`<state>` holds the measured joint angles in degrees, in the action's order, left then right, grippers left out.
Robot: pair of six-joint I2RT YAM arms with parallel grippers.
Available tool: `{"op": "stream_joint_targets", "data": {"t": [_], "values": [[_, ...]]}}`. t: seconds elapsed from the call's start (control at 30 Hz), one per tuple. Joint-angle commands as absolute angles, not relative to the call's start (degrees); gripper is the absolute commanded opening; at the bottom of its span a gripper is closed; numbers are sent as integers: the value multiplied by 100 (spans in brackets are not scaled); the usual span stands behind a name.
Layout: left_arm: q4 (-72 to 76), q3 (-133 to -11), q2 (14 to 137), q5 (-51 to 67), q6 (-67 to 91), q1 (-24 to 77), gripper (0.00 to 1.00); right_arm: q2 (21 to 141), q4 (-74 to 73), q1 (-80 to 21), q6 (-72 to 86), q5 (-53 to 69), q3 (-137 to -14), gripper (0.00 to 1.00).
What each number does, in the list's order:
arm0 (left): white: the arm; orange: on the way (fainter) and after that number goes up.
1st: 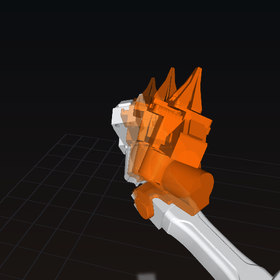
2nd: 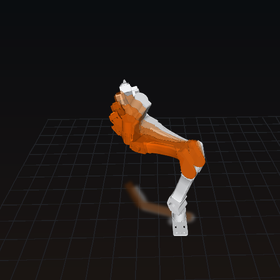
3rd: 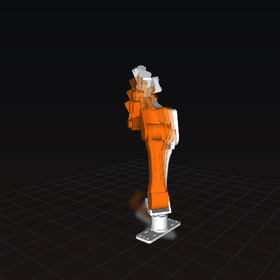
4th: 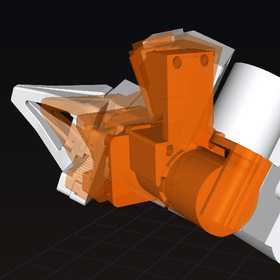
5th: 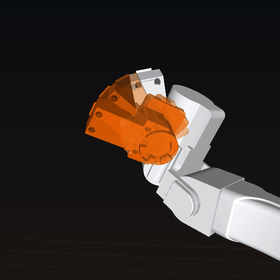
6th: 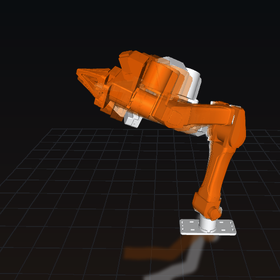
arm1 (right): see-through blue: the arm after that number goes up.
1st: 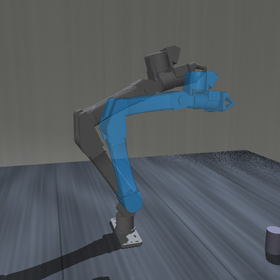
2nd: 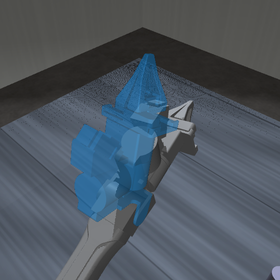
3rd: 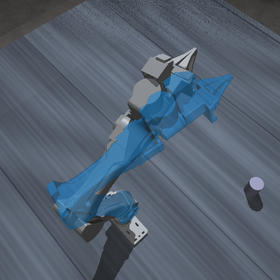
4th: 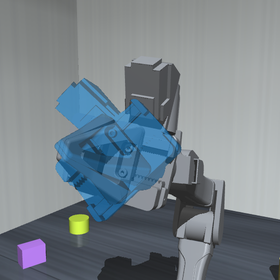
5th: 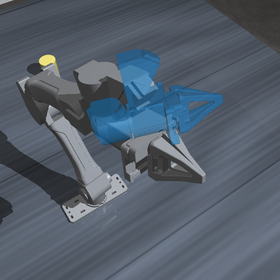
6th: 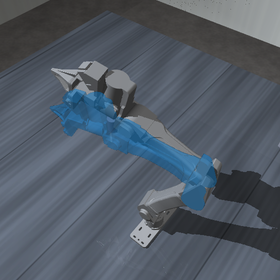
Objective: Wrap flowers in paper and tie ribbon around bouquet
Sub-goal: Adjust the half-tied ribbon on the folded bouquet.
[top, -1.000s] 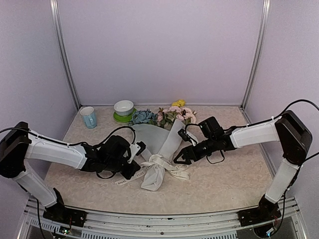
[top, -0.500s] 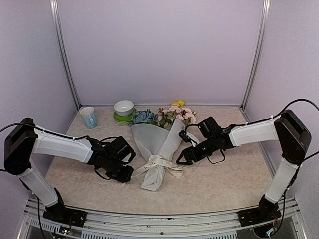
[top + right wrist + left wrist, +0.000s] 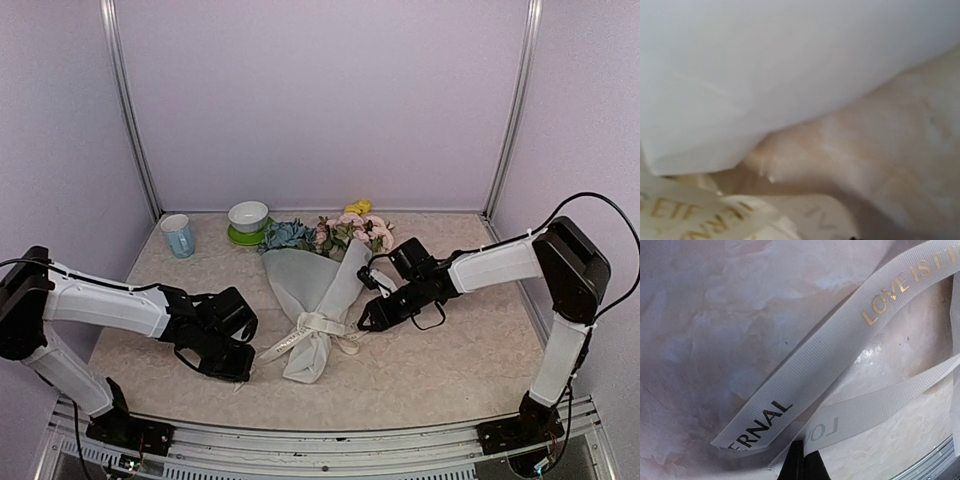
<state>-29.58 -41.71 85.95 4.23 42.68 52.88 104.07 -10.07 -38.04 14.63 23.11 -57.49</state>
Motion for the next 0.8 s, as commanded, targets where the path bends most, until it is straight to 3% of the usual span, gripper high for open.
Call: {"op": "stream_joint_targets", "data": {"t": [0.0,0.1,0.23,0.77], "values": [[-3166,-3929,8571,467,4708,5482,0,10625,-954,-3885,1516,2364,-5870,37],[-3078,-3673,8439,464,4891,5537,0,10728,-1157,-3885,1510,2115,-5879,26],[-3058,-3489,8389,437,4980,5544,0,10687,-979,-3885,1536,2189,-5812,0],[-2757,-3003,8477,530,5264,5660,0,9489,-1757,-3911,695,2061,-7395,0]]}}
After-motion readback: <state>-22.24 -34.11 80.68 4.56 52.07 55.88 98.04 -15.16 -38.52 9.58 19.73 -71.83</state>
